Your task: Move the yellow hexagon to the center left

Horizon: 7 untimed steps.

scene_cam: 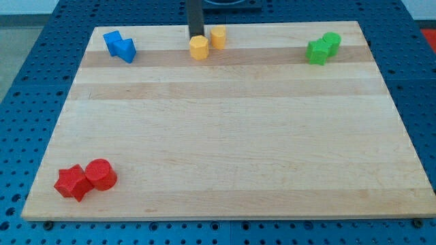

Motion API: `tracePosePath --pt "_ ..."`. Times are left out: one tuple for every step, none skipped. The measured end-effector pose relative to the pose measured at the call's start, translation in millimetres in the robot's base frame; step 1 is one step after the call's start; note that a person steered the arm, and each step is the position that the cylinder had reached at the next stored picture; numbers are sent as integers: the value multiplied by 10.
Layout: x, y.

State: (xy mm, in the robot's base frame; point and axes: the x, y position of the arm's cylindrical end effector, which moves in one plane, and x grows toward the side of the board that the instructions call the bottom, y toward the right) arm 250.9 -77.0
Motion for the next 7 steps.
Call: tracePosePath --pt "348 -300" --pt "670 -549" --pt "718 -612" --pt "309 -539" --pt "-262 -428" --pt "-337 -177" --pt "106 103"
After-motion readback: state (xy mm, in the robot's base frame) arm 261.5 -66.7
